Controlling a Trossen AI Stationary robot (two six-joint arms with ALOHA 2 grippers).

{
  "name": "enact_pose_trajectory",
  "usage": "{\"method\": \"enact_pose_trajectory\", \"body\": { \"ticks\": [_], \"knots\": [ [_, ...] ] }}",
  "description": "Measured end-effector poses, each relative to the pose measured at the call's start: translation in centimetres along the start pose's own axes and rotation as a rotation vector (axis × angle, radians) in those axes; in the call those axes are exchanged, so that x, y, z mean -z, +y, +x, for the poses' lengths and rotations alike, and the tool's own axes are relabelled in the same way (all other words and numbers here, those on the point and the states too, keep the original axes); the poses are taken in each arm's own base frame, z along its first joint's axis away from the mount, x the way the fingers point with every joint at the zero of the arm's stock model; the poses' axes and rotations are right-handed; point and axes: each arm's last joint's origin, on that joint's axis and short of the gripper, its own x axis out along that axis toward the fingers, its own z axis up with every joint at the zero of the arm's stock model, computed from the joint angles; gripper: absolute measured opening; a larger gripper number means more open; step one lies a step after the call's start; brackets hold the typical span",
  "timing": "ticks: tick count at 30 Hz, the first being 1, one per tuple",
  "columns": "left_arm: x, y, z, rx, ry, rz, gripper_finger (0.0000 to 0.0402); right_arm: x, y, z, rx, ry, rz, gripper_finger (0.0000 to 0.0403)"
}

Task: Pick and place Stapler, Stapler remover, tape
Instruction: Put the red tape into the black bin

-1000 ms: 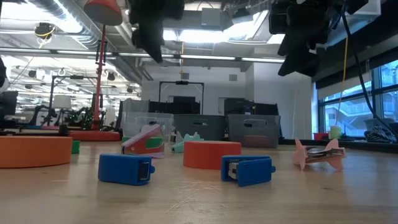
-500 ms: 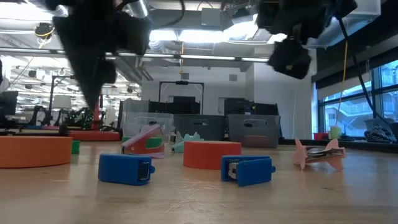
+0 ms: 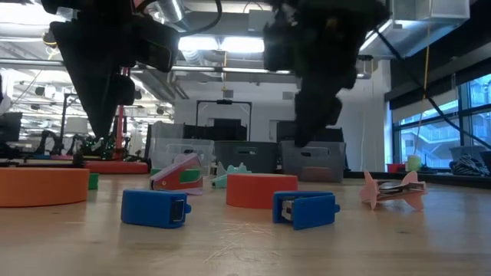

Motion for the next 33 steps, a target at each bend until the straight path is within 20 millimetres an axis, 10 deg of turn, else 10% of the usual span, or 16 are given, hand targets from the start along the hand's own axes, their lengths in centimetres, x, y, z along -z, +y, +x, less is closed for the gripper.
{"method": "enact_pose_trajectory", "body": {
  "ticks": [33],
  "knots": [
    [-0.2, 0.1, 0.0, -0.038, -0.05, -0.007, 0.0244, -0.8, -0.8, 5.6, 0.043, 0.034, 0.167, 0.0209]
  ]
}}
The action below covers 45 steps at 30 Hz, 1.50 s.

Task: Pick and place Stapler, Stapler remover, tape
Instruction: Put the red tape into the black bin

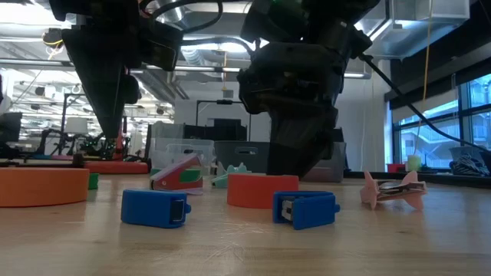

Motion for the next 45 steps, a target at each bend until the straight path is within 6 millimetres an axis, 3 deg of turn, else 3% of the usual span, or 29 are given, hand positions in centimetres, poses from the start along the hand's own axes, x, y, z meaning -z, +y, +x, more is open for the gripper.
{"method": "enact_pose_trajectory", "body": {
  "ticks": [3, 7, 13, 20, 24, 28, 38, 45],
  "knots": [
    [0.0, 0.0, 0.0, 0.0, 0.0, -0.005, 0.0244, 0.0, 0.0, -0.3, 0.01, -0.005, 0.002, 0.016],
    [0.0, 0.0, 0.0, 0.0, 0.0, -0.013, 0.0244, 0.2, -0.1, -0.6, 0.018, 0.018, 0.004, 0.0039],
    [0.0, 0.0, 0.0, -0.001, 0.001, -0.045, 0.0244, 1.2, -0.8, -2.6, 0.118, 0.095, -0.03, 0.0026],
    [0.0, 0.0, 0.0, -0.012, -0.008, -0.054, 0.0244, 2.2, -3.1, -11.8, 0.386, 0.074, -0.056, 0.0026],
    [-0.3, 0.3, -0.1, -0.019, -0.02, -0.062, 0.0244, 1.9, -5.6, -17.5, 0.392, -0.042, 0.038, 0.0026],
    [-0.9, 1.0, -0.1, -0.024, -0.03, -0.088, 0.0244, 0.9, -8.8, -21.1, 0.386, -0.173, 0.099, 0.0026],
    [-2.0, 2.3, -0.3, -0.021, -0.042, -0.114, 0.0244, -2.6, -18.5, -22.7, 0.375, -0.267, 0.129, 0.0026],
    [-2.6, 3.1, -0.5, -0.025, -0.05, -0.116, 0.0244, -3.9, -23.6, -20.2, 0.332, -0.212, 0.147, 0.0026]
  ]
}}
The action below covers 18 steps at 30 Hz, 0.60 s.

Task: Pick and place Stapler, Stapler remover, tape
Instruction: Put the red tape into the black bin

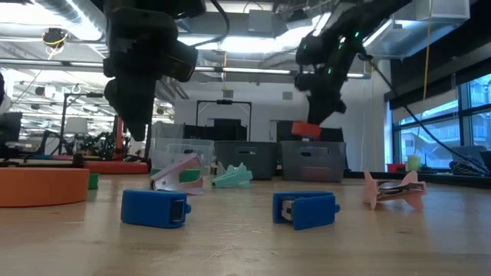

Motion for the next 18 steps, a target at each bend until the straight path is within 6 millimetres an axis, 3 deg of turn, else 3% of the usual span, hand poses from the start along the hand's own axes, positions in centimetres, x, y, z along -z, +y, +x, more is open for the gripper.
{"method": "enact_pose_trajectory", "body": {
  "ticks": [8, 13, 18],
  "knots": [
    [-0.3, 0.4, 0.0, 0.006, 0.003, -0.017, 0.0244, -1.7, -2.3, 5.2, 0.025, 0.081, -0.042, 0.0026],
    [-0.3, 0.4, 0.0, 0.007, 0.004, -0.025, 0.0244, -4.0, -2.9, 6.7, 0.036, 0.083, -0.057, 0.0026],
    [-0.3, 0.3, 0.0, 0.007, 0.004, -0.034, 0.0244, -4.3, -3.1, 8.2, 0.03, 0.181, -0.065, 0.0026]
  ]
}}
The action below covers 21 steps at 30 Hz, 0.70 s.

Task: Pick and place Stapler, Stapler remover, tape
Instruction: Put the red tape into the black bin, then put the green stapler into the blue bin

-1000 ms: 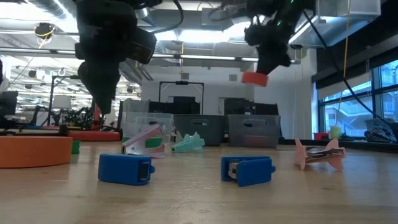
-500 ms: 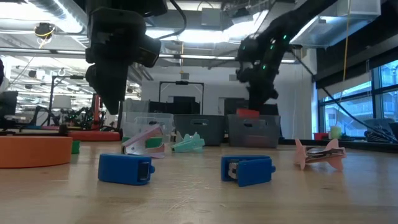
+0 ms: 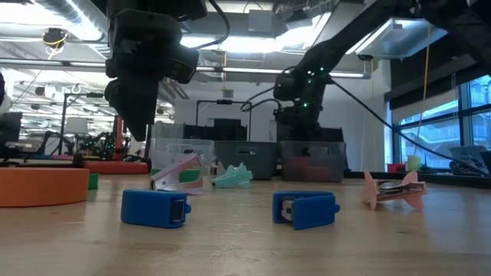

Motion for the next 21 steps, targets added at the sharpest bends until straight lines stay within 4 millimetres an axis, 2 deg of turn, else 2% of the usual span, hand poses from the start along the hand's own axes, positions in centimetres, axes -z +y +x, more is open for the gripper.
{"method": "enact_pose_trajectory", "body": {
  "ticks": [8, 10, 15, 18, 21],
  "knots": [
    [0.0, 0.0, 0.0, -0.006, -0.005, 0.021, 0.0244, 0.4, 0.0, 0.5, -0.003, 0.03, 0.003, 0.0026],
    [0.0, 0.0, 0.0, -0.005, -0.004, 0.026, 0.0244, 0.4, 0.0, 0.4, -0.008, 0.028, 0.004, 0.0038],
    [0.0, 0.0, 0.0, -0.005, -0.004, 0.027, 0.0244, 0.5, 0.1, 0.1, -0.012, 0.035, 0.034, 0.0145],
    [0.0, 0.0, 0.0, -0.005, -0.004, 0.027, 0.0244, 0.3, 0.1, -1.0, -0.013, 0.016, 0.055, 0.0207],
    [0.0, 0.0, 0.0, -0.005, -0.004, 0.027, 0.0244, 0.1, 0.3, -2.5, -0.011, -0.006, 0.065, 0.0251]
  ]
}}
